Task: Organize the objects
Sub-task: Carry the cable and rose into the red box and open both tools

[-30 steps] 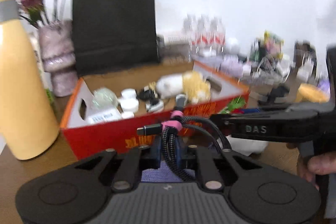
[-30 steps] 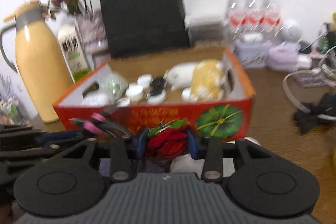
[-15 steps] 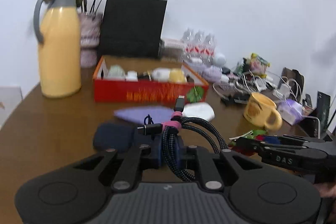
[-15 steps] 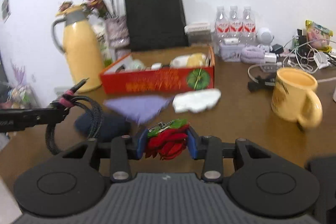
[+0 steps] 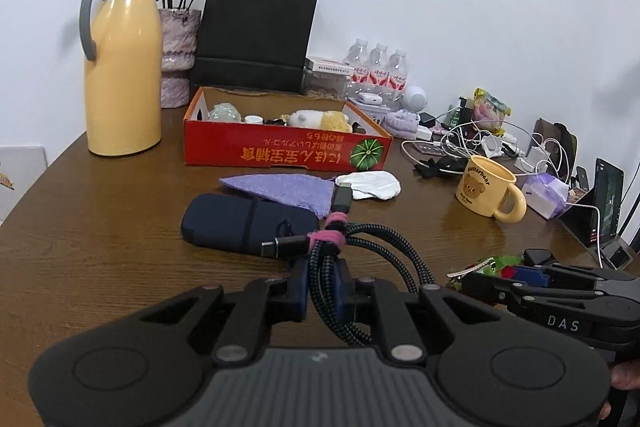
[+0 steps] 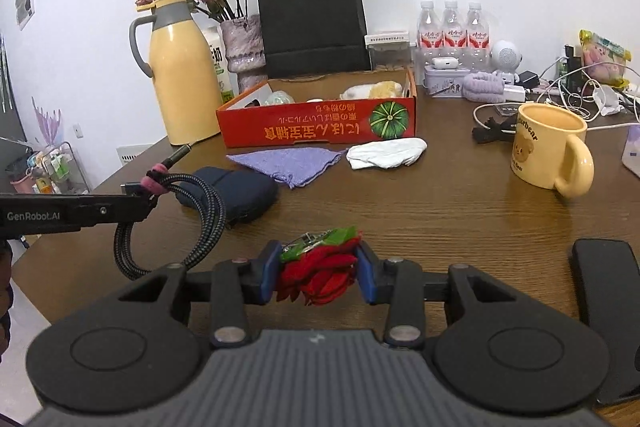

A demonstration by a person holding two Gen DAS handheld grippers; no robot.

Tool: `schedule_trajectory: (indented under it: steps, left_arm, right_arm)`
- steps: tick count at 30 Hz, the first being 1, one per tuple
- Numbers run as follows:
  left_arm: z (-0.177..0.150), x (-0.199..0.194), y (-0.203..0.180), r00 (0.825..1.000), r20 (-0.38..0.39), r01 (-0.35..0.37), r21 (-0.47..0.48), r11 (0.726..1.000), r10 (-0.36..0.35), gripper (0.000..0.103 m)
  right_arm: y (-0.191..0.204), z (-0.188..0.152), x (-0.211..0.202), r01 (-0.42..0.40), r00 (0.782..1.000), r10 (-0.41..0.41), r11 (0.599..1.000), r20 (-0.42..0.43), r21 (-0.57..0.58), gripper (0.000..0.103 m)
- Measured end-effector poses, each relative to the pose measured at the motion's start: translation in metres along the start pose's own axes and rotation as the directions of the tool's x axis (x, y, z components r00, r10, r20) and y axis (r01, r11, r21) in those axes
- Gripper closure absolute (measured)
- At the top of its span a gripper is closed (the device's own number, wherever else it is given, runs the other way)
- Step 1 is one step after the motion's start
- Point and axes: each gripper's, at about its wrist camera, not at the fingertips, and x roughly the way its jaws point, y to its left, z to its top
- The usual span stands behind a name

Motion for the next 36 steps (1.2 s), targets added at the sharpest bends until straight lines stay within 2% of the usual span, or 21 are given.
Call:
schedule_trajectory:
  steps: [5, 9, 12, 17, 19, 21, 23, 25, 28, 29, 30, 31, 32, 33, 34, 35, 36]
  left_arm:
    - [0.005, 0.014, 0.009, 1.0, -0.007, 0.002, -0.011, 1.0, -0.002, 0.092]
    - [0.03, 0.032, 0.024, 0.999, 0.031, 0.018, 0.0, 1.0, -0.018, 0.092]
    - [0.068, 0.056, 0.036, 0.997, 0.055, 0.045, 0.031, 0.999, -0.047, 0.092]
    - [0.155, 0.121, 0.052, 0.995, 0.084, 0.041, 0.102, 0.994, -0.049, 0.092]
    - [0.185, 0.157, 0.058, 0.997, 0.061, 0.034, 0.105, 0.994, -0.04, 0.092]
    - [0.208, 0.198, 0.062, 1.0, 0.026, 0.008, 0.122, 0.992, -0.011, 0.092]
    - [0.223, 0.244, 0.067, 0.999, -0.044, 0.006, 0.121, 0.993, -0.001, 0.092]
    - [0.227, 0.281, 0.074, 0.994, -0.112, -0.001, 0.117, 0.993, 0.014, 0.092]
    - [0.216, 0.331, 0.08, 0.969, -0.245, 0.009, 0.141, 0.99, 0.027, 0.09]
    - [0.209, 0.342, 0.08, 0.959, -0.28, -0.005, 0.149, 0.989, 0.047, 0.086]
    - [0.204, 0.346, 0.081, 0.957, -0.284, -0.007, 0.162, 0.987, 0.054, 0.084]
    - [0.2, 0.346, 0.081, 0.96, -0.277, 0.002, 0.177, 0.984, 0.048, 0.082]
    - [0.198, 0.343, 0.082, 0.963, -0.269, 0.022, 0.176, 0.984, 0.027, 0.076]
    - [0.199, 0.338, 0.082, 0.966, -0.259, 0.034, 0.167, 0.985, 0.01, 0.065]
    - [0.202, 0.332, 0.083, 0.971, -0.239, 0.042, 0.16, 0.986, -0.003, 0.06]
    - [0.206, 0.324, 0.084, 0.978, -0.211, 0.039, 0.156, 0.987, -0.005, 0.052]
    - [0.211, 0.316, 0.085, 0.983, -0.182, 0.025, 0.154, 0.988, 0.004, 0.05]
  right_arm:
    - [-0.003, 0.006, 0.013, 0.003, 1.0, -0.003, 1.0, -0.013, 0.001, 0.063]
    - [-0.008, 0.029, 0.032, -0.027, 1.0, 0.027, 1.0, 0.006, 0.007, 0.063]
    - [-0.016, 0.062, 0.055, -0.084, 0.996, 0.082, 0.996, 0.045, 0.029, 0.063]
    - [-0.026, 0.138, 0.107, -0.099, 0.987, 0.097, 0.995, 0.131, 0.009, 0.063]
    - [-0.035, 0.169, 0.135, -0.107, 0.985, 0.102, 0.994, 0.142, 0.031, 0.062]
    - [-0.048, 0.196, 0.171, -0.132, 0.986, 0.122, 0.987, 0.113, 0.091, 0.062]
    - [-0.06, 0.214, 0.209, -0.142, 0.988, 0.132, 0.978, 0.078, 0.155, 0.062]
    - [-0.064, 0.224, 0.24, -0.106, 0.994, 0.101, 0.979, 0.039, 0.174, 0.062]
    - [-0.064, 0.226, 0.281, -0.058, 0.998, 0.063, 0.985, -0.029, 0.16, 0.062]
    - [-0.063, 0.225, 0.293, -0.04, 0.997, 0.048, 0.988, -0.053, 0.149, 0.059]
    - [-0.062, 0.223, 0.304, -0.027, 0.997, 0.037, 0.989, -0.07, 0.144, 0.059]
    - [-0.06, 0.219, 0.312, -0.017, 0.996, 0.03, 0.991, -0.089, 0.135, 0.058]
    - [-0.059, 0.217, 0.318, -0.016, 0.995, 0.029, 0.992, -0.101, 0.126, 0.052]
    - [-0.059, 0.214, 0.322, -0.014, 0.994, 0.026, 0.993, -0.102, 0.12, 0.049]
    - [-0.06, 0.213, 0.323, -0.009, 0.995, 0.021, 0.992, -0.098, 0.123, 0.043]
    - [-0.061, 0.212, 0.324, -0.013, 0.995, 0.025, 0.992, -0.094, 0.129, 0.043]
    - [-0.061, 0.211, 0.322, -0.019, 0.995, 0.031, 0.991, -0.091, 0.135, 0.043]
